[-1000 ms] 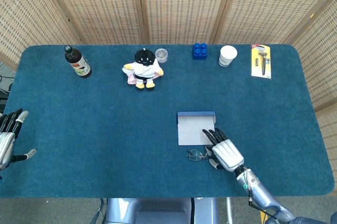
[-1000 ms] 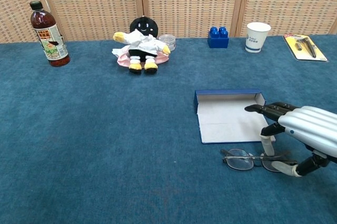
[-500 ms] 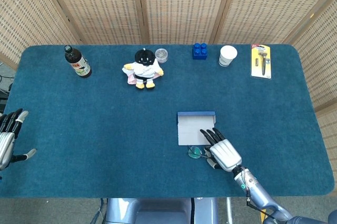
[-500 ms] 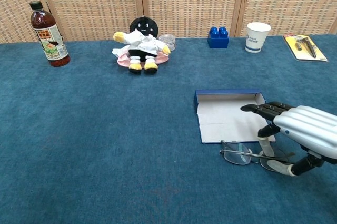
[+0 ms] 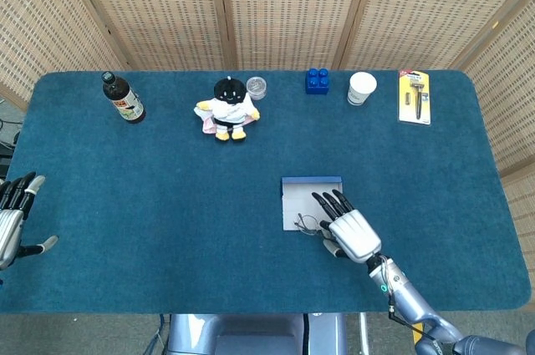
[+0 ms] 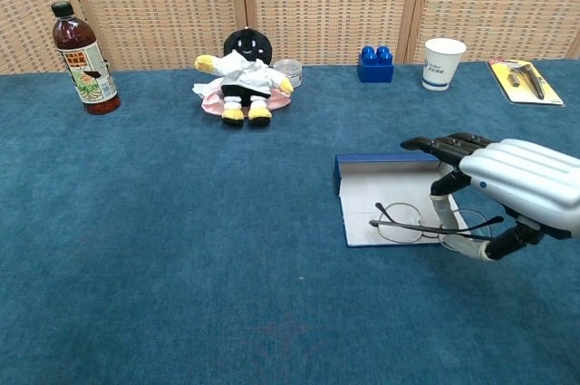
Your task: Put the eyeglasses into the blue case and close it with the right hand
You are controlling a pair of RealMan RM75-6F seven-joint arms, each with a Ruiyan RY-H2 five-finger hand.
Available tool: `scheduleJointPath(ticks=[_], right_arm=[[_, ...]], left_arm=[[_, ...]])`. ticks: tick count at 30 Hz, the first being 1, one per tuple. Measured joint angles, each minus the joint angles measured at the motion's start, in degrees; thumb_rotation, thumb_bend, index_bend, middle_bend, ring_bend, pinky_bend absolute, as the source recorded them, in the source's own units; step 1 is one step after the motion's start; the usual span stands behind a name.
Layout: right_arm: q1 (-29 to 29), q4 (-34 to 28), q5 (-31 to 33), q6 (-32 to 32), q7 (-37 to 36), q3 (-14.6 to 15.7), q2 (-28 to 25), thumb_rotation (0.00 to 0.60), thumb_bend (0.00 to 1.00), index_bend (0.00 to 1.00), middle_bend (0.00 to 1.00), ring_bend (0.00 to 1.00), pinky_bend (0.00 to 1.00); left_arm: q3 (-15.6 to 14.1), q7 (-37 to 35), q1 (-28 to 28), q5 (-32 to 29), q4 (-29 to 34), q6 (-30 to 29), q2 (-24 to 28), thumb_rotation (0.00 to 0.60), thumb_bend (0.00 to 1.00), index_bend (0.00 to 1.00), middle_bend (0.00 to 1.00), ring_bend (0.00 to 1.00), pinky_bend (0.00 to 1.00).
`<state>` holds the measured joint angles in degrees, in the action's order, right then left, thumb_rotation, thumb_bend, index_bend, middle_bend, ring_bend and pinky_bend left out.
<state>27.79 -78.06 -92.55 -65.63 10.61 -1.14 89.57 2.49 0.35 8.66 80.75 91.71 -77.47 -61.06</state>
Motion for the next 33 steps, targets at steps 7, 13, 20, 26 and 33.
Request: scheduleJointPath(ticks=[7,13,20,26,33], right_arm=[[3.1,0.0,3.0,3.5,1.3,-3.2,-0.1,0.600,0.45,0.61,0.01,0.00,0.00],[5.1,1.6,4.6,5.8,2.0,-4.2,0.4,0.600,0.45,0.61,0.01,0.00,0.00],[7.7,5.0,6.3,9.0,2.5,-5.1,2.0,0.600,0.45,0.61,0.01,0.00,0.00],[9.6,7.3,7.6,11.0,3.0,-5.8,3.2,0.600,0.45,0.61,0.01,0.00,0.00],[11.5,10.0,9.8,13.3,3.5,-6.7,4.8,0.600,0.45,0.61,0.01,0.00,0.00]], left_arm=[[0.2,-0.4,0.2,-0.6,-0.3,0.5,0.1,0.600,0.00,0.00,0.00,0.00,0.00],[0.5,-0.5,0.5,-1.4,-0.5,1.3,0.0,0.600,0.00,0.00,0.00,0.00,0.00],[0.9,-0.4,0.9,-2.6,-0.8,2.4,-0.1,0.600,0.00,0.00,0.00,0.00,0.00],[1.2,-0.2,1.4,-3.8,-1.1,3.4,-0.3,0.600,0.00,0.00,0.00,0.00,0.00],[1.5,-0.3,1.8,-4.8,-1.6,4.5,-0.4,0.600,0.00,0.00,0.00,0.00,0.00]])
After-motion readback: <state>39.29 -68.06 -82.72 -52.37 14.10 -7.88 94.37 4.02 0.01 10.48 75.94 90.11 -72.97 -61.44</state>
